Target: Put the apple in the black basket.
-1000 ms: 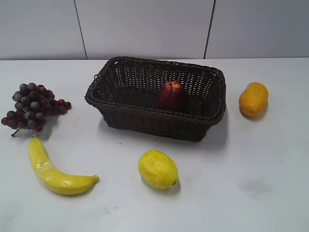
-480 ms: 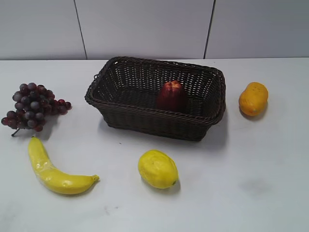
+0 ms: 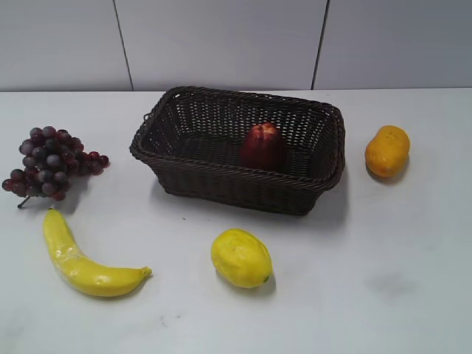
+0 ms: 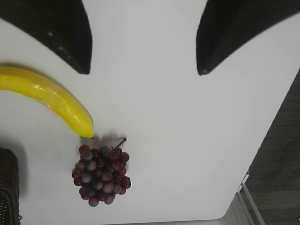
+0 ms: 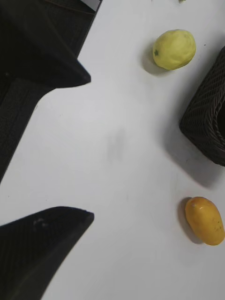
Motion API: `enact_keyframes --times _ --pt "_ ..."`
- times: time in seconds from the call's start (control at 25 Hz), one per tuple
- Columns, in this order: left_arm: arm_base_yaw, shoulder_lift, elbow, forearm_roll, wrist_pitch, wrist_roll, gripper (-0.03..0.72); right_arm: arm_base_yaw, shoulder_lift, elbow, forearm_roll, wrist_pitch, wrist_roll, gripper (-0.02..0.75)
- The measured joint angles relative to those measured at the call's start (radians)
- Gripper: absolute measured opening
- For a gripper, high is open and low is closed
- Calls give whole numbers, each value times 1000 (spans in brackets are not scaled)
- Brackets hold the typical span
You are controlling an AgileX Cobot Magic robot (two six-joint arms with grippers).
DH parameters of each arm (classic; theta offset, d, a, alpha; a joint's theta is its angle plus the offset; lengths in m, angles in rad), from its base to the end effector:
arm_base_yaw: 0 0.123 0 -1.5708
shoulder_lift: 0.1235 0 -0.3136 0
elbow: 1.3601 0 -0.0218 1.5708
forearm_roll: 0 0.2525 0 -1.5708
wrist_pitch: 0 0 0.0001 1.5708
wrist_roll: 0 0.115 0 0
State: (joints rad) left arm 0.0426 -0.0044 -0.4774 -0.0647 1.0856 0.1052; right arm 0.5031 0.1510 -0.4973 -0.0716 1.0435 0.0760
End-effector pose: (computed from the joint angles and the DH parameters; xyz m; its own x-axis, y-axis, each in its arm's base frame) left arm -0.0103 -0.0070 0.2580 -0.4908 0.0539 -0.8696 0.0441 0.9983 0.0370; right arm 0.0141 -0.0003 0.2681 -0.5181 -0.2397 -0.8210 -0.4164 0.9092 -0.0026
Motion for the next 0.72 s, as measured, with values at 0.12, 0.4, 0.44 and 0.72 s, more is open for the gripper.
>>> enact_keyframes --times 0.12,0.4,0.44,0.72 --pt "0 0 0 0 0 0 521 0 0 0 0 0 0 594" --pt "0 0 0 0 0 0 521 -136 -67 0 0 -1 0 594" --pt "0 0 0 0 0 0 521 -179 -87 0 0 -1 0 594" --pt "0 0 0 0 0 0 521 -366 -155 0 0 0 0 594"
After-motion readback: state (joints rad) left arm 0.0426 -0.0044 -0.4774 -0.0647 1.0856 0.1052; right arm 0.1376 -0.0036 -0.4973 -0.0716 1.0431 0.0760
